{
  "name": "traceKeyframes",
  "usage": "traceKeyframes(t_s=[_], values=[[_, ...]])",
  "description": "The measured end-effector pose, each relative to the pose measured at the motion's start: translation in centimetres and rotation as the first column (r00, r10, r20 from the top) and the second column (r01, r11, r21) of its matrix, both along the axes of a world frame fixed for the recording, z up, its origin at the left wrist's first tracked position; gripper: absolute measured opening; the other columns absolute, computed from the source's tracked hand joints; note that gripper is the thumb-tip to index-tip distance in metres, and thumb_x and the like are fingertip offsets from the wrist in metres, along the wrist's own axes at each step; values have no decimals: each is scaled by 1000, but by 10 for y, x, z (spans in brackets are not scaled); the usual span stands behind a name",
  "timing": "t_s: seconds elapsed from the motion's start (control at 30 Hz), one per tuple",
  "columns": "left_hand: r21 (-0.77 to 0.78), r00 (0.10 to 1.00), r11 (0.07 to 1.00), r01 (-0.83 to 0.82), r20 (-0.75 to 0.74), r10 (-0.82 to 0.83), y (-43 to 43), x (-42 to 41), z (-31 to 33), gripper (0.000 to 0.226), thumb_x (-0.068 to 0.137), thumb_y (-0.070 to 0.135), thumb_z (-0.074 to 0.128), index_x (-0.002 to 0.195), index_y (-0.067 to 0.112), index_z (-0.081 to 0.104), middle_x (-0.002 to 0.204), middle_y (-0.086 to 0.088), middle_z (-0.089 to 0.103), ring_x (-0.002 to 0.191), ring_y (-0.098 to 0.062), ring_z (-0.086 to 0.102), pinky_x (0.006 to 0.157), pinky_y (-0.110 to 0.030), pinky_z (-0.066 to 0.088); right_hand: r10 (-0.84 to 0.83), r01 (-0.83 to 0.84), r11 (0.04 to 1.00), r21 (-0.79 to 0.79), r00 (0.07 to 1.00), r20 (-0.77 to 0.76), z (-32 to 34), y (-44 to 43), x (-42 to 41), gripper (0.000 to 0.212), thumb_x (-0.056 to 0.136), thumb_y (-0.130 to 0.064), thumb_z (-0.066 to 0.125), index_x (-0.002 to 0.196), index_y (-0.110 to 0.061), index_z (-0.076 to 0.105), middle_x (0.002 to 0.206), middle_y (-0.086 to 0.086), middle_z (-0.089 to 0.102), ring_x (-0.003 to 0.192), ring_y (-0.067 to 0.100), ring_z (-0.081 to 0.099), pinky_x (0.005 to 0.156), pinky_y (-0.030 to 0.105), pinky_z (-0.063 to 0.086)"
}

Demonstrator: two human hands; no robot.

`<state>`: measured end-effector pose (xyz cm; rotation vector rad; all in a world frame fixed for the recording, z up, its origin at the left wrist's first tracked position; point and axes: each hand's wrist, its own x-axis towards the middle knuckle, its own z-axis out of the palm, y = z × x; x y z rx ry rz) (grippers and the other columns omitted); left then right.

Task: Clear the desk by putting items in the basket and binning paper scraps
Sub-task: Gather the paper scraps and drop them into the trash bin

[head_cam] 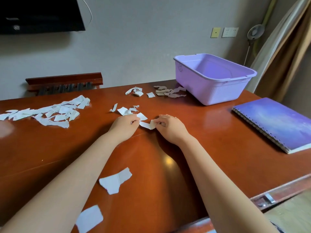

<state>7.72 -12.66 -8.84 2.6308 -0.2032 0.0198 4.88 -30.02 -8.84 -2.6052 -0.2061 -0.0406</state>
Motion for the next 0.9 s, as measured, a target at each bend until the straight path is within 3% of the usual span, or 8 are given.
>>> traceKeyframes(t_s=[0.17, 0.27, 0.4, 0.53, 0.6, 0.67, 0.8, 0.9], values=[[-108, 999, 994, 9, 54, -4, 13, -39, -7, 31, 97, 25, 46, 125, 19, 59, 141, 1, 50, 128, -16, 47, 97, -26, 43, -12, 7, 998, 59, 997, 78, -1, 3, -42, 30, 98, -22, 44, 116, -19, 67, 128, -5, 60, 123, 17, 47, 103, 28, 28], [-249, 994, 967, -59, 71, 79, 21, -49, -10, 30, 96, 27, 48, 121, 17, 62, 134, 0, 56, 122, -15, 51, 88, -22, 43, -85, 66, 991, 116, 983, 163, -7, 4, -53, 29, 95, -29, 49, 116, -18, 67, 123, -3, 63, 118, 18, 53, 100, 32, 39], [-363, 982, 923, -126, 87, 168, 18, -53, -7, 31, 97, 26, 46, 121, 13, 62, 128, -3, 60, 117, -17, 54, 86, -23, 44, -201, 164, 971, 174, 954, 223, -10, 15, -52, 44, 89, -47, 55, 123, -21, 60, 131, -4, 57, 124, 19, 49, 105, 40, 38], [-368, 977, 920, -132, 111, 184, 16, -52, -6, 30, 98, 24, 44, 118, 12, 63, 125, -4, 61, 108, -13, 54, 84, -21, 43, -201, 201, 979, 14, 973, 111, -10, 34, -46, 74, 79, -72, 50, 137, -27, 46, 146, -3, 42, 139, 23, 33, 116, 48, 22], [-383, 974, 913, -139, 114, 196, 16, -51, -8, 29, 98, 22, 44, 117, 11, 64, 121, -4, 62, 100, -8, 51, 80, -21, 43, -186, 194, 975, -112, 979, 76, -11, 37, -42, 74, 78, -74, 50, 136, -28, 47, 146, -3, 42, 140, 25, 30, 116, 49, 18], [-402, 972, 904, -146, 111, 206, 17, -49, -9, 28, 97, 22, 45, 114, 11, 64, 117, -4, 63, 97, -7, 50, 78, -21, 43, -180, 191, 977, -93, 977, 117, -13, 34, -39, 56, 81, -65, 54, 123, -27, 57, 135, -3, 52, 131, 25, 39, 112, 45, 25], [-391, 969, 910, -135, 141, 204, 19, -45, -15, 25, 97, 23, 47, 112, 15, 64, 120, -2, 61, 102, -8, 51, 79, -20, 44, -143, 136, 989, 55, 976, 161, -11, 26, -39, 20, 83, -34, 65, 99, -22, 66, 105, -3, 58, 101, 22, 48, 78, 29, 34], [-343, 970, 933, -111, 169, 177, 18, -43, -17, 25, 96, 22, 49, 118, 20, 60, 133, 0, 52, 118, -12, 47, 92, -26, 44, -128, 109, 983, 149, 985, 118, -8, 19, -38, 21, 80, -15, 67, 99, -24, 64, 101, -5, 53, 99, 21, 49, 76, 29, 38]])
